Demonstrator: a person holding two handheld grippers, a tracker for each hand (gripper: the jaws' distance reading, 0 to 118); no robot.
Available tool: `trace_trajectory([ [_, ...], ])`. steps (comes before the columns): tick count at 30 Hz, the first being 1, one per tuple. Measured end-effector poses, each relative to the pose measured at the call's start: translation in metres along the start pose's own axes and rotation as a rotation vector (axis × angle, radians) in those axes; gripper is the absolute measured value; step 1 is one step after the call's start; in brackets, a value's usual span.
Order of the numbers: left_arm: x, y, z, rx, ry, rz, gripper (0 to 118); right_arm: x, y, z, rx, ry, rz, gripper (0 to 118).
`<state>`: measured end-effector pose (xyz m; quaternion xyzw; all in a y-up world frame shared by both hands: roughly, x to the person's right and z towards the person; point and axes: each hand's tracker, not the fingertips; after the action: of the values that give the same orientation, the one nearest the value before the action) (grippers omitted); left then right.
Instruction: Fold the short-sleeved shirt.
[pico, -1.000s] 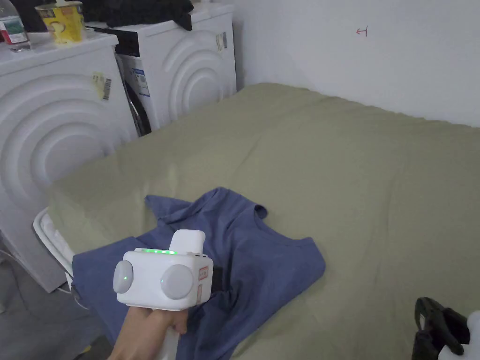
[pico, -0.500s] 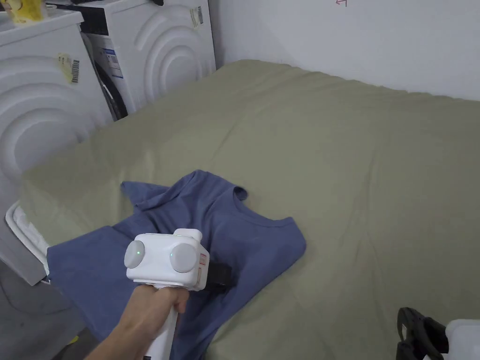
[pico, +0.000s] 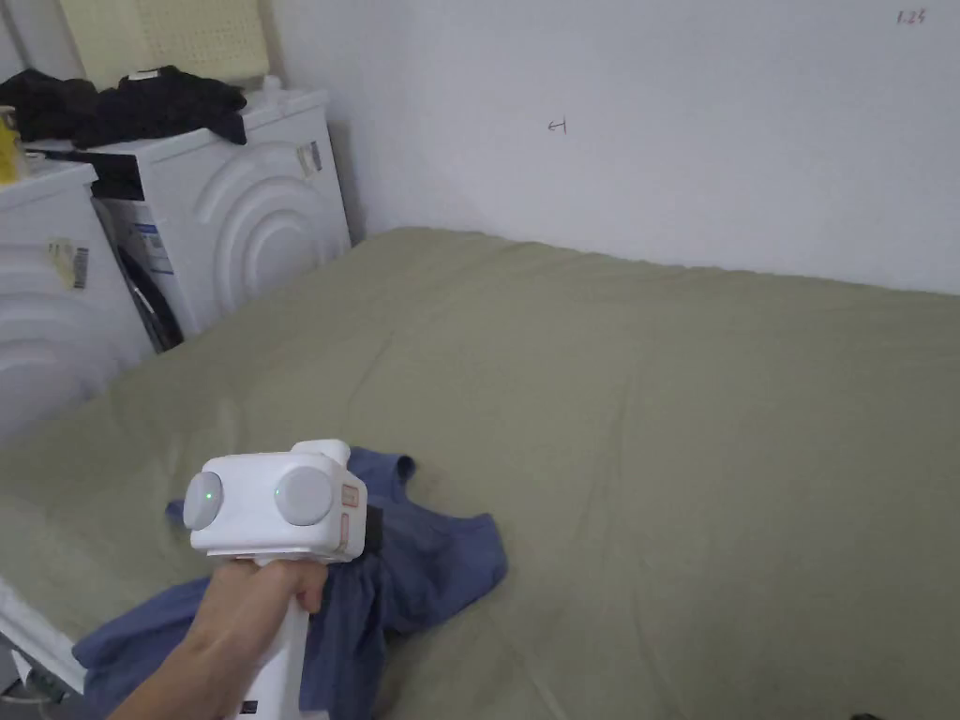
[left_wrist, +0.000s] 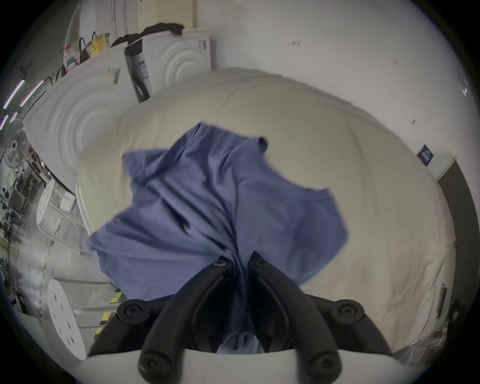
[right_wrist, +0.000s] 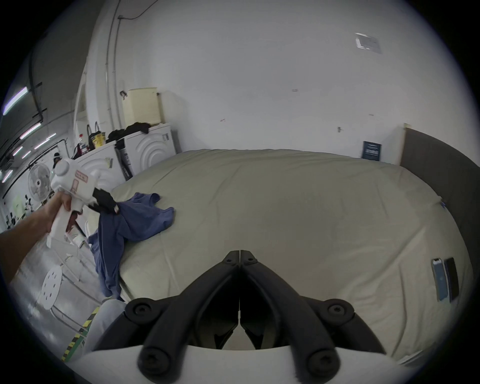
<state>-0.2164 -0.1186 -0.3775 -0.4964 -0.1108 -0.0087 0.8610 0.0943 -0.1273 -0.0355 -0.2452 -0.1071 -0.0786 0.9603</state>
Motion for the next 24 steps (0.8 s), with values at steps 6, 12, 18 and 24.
trace_trajectory([
  [6, 0.118, 0.034, 0.031, 0.078, -0.155, -0.132, 8, 0.037, -0.008, 0.042, 0.037, -0.104, -0.071, 0],
  [12, 0.270, 0.037, 0.048, 0.172, -0.338, -0.338, 8, 0.074, -0.018, 0.075, 0.054, -0.216, -0.125, 0],
  [18, 0.397, 0.000, 0.036, 0.113, -0.516, -0.474, 8, 0.107, -0.037, 0.092, 0.018, -0.317, -0.164, 0],
  [24, 0.459, -0.046, -0.049, -0.059, -0.458, -0.522, 8, 0.132, -0.052, 0.082, -0.045, -0.362, -0.213, 0],
])
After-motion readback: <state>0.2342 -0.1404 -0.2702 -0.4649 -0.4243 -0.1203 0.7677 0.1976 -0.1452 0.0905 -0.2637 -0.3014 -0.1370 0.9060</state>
